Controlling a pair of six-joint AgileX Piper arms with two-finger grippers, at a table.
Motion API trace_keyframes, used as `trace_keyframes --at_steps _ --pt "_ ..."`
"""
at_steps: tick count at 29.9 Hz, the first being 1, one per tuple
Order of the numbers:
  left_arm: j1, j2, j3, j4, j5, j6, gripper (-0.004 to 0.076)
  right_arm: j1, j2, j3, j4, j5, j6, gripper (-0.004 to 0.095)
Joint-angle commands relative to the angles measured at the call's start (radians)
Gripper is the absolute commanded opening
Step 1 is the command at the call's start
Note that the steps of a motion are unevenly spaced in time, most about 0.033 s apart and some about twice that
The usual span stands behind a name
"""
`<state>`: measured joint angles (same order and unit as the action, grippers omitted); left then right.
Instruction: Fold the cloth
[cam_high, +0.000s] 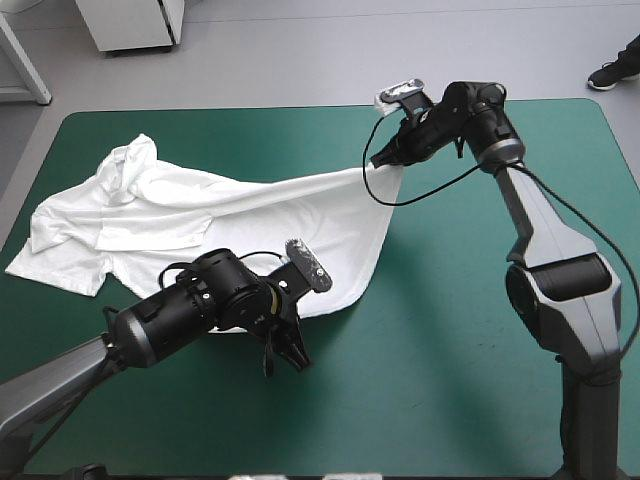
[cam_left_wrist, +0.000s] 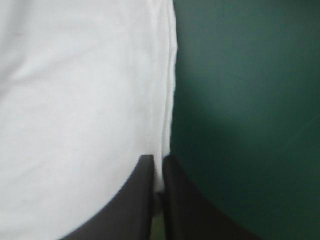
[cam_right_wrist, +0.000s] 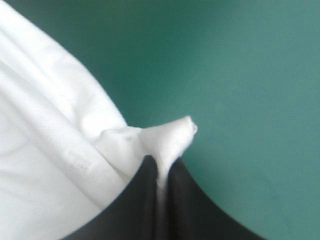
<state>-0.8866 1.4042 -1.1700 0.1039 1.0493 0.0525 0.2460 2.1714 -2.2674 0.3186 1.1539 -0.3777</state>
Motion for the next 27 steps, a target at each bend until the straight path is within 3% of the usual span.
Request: trace_keyframes --at_steps 1,9,14,22,27 --pt "-0.006 -0.077 -0.102 0.108 0.036 -0.071 -0.0009 -0.032 -0.181 -0.027 0.01 -0.002 -0.005 -0.0013" --pt "-0.006 -0.193 -0.416 0.301 0.187 -0.116 -0.0009 -0.106 -0.469 -0.027 -0.046 -0.038 0.016 -0.0013" --pt "-0.006 -0.219 -0.757 0.468 0.234 -0.114 -0.0009 -0.149 -0.655 -0.027 -0.046 -0.13 0.016 -0.0013" --pt "-0.006 -0.18 -1.212 0.582 0.222 0.024 -0.0009 -0.15 -0.873 -0.027 -0.051 -0.235 0.011 -0.0013" --pt "-0.006 -0.183 -1.293 0.515 0.162 0.051 -0.0009 -0.15 -0.948 -0.027 -0.065 -0.276 0.011 -0.0013"
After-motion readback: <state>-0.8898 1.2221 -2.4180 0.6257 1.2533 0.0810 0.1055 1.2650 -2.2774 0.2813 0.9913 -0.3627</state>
